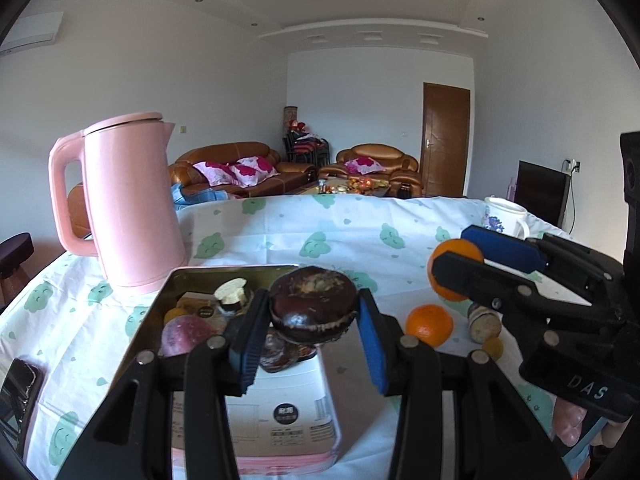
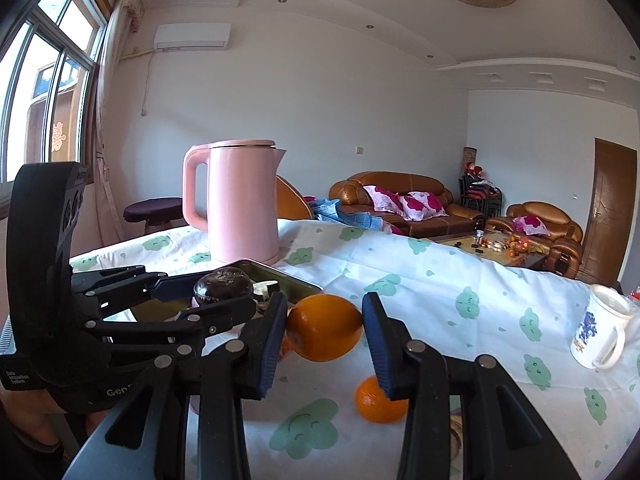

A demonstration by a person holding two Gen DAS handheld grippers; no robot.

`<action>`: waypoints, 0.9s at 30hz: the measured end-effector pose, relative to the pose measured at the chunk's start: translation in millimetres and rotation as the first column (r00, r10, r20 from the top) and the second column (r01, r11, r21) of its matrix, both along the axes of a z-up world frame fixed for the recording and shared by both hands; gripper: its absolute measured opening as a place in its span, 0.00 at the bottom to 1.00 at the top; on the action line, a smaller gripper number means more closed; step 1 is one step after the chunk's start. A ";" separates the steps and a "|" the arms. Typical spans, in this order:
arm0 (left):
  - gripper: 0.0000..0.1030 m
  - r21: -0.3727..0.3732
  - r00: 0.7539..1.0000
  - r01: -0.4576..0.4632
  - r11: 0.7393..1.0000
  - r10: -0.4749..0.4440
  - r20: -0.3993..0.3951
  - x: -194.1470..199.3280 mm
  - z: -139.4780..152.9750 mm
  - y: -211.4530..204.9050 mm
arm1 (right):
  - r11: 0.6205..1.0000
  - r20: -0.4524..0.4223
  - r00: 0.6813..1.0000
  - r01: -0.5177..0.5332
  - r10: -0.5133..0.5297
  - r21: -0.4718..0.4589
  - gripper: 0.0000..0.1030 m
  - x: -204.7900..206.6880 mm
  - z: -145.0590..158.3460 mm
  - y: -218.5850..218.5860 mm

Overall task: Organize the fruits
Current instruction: 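Carry the dark brown fruit over the tin with the left gripper while the right carries the orange there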

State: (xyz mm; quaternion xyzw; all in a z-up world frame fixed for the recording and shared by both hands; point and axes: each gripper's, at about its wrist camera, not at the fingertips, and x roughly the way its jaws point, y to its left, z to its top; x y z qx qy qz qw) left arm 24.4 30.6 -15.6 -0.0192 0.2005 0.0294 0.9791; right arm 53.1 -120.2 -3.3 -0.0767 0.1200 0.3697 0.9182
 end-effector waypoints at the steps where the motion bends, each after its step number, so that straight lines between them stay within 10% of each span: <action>1: 0.43 0.001 1.000 -0.004 1.000 0.004 -0.001 -0.8 0.3 2.0 | 1.000 0.002 1.000 -0.006 0.006 -0.005 0.40 -0.3 0.9 3.3; 27: 0.43 -0.021 0.988 -0.142 0.990 0.140 -0.072 -9.7 -7.7 73.9 | 0.993 -0.001 0.993 -0.116 0.116 -0.036 0.40 -0.2 8.1 65.2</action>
